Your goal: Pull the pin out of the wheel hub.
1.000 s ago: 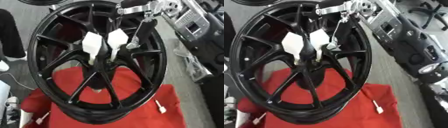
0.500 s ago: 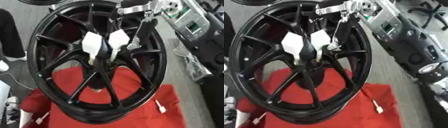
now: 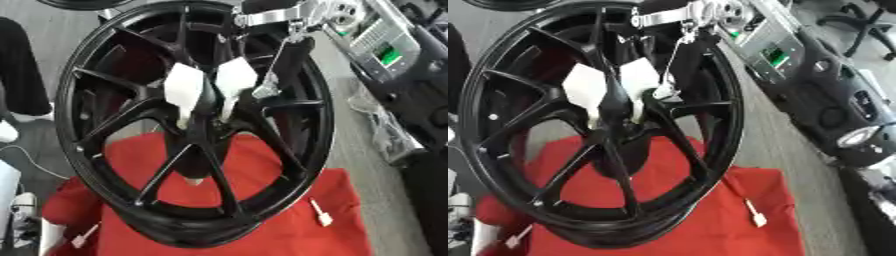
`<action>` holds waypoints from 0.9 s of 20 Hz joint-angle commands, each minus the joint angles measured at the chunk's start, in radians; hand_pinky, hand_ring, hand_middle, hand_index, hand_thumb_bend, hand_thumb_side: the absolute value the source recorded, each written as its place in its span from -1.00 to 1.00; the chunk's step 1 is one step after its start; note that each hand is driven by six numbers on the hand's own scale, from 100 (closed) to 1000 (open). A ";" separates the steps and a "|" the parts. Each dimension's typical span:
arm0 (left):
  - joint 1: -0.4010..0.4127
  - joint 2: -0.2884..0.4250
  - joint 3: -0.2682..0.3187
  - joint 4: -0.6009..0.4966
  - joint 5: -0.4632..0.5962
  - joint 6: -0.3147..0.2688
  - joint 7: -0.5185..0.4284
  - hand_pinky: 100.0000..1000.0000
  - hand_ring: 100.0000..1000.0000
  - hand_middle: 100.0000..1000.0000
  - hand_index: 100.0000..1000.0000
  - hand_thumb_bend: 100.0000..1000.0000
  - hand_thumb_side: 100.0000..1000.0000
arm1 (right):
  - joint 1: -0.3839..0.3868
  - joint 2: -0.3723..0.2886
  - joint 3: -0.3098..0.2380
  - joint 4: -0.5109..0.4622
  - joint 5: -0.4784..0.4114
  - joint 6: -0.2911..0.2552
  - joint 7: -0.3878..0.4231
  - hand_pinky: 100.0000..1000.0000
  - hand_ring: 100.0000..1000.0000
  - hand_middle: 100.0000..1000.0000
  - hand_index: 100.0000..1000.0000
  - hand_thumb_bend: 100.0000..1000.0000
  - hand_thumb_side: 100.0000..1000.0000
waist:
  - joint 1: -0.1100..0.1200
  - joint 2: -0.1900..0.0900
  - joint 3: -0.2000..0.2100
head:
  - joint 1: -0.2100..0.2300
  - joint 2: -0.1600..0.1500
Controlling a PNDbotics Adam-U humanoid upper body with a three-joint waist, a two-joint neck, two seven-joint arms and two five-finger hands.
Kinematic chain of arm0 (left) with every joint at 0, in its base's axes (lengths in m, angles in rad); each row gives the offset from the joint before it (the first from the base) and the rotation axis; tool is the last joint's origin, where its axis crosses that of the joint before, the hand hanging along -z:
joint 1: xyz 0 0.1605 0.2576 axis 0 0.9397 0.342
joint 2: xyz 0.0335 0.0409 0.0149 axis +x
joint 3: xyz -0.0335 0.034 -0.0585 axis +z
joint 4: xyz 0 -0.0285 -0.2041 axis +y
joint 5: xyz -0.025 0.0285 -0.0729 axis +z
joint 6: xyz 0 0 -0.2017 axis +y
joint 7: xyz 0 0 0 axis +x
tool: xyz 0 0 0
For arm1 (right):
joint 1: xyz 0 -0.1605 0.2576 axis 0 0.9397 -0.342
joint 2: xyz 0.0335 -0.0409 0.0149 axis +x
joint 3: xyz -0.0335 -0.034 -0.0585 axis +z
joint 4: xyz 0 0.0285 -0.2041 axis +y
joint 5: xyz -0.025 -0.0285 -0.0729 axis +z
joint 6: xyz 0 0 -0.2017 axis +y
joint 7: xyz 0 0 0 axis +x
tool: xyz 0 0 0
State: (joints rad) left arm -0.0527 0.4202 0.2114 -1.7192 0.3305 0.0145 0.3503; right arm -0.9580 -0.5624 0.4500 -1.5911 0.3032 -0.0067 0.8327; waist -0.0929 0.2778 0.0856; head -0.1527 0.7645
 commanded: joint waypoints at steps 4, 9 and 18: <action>0.001 0.013 0.007 -0.012 -0.001 -0.002 -0.004 0.61 0.62 0.59 0.75 -0.75 0.81 | -0.033 -0.049 -0.027 -0.047 0.000 0.000 -0.038 0.30 -0.11 -0.62 -0.39 -0.47 -1.00 | 0.008 -0.015 0.002 | 0.000 0.005; 0.003 0.013 0.008 -0.012 -0.001 -0.003 -0.004 0.61 0.62 0.59 0.75 -0.75 0.81 | -0.056 -0.077 -0.039 -0.068 0.001 0.001 -0.040 0.30 -0.12 -0.62 -0.39 -0.46 -1.00 | 0.008 -0.015 0.000 | 0.002 0.005; 0.007 0.014 0.012 -0.014 -0.003 -0.003 -0.001 0.61 0.62 0.59 0.75 -0.75 0.81 | -0.097 -0.158 -0.138 -0.106 -0.087 0.045 -0.082 0.30 -0.12 -0.62 -0.39 -0.45 -1.00 | 0.008 -0.020 -0.012 | 0.014 0.005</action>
State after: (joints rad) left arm -0.0444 0.4202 0.2125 -1.7192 0.3304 0.0131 0.3489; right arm -1.0325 -0.6798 0.3423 -1.6759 0.2324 0.0312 0.7630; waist -0.0923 0.2777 0.0740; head -0.1417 0.7646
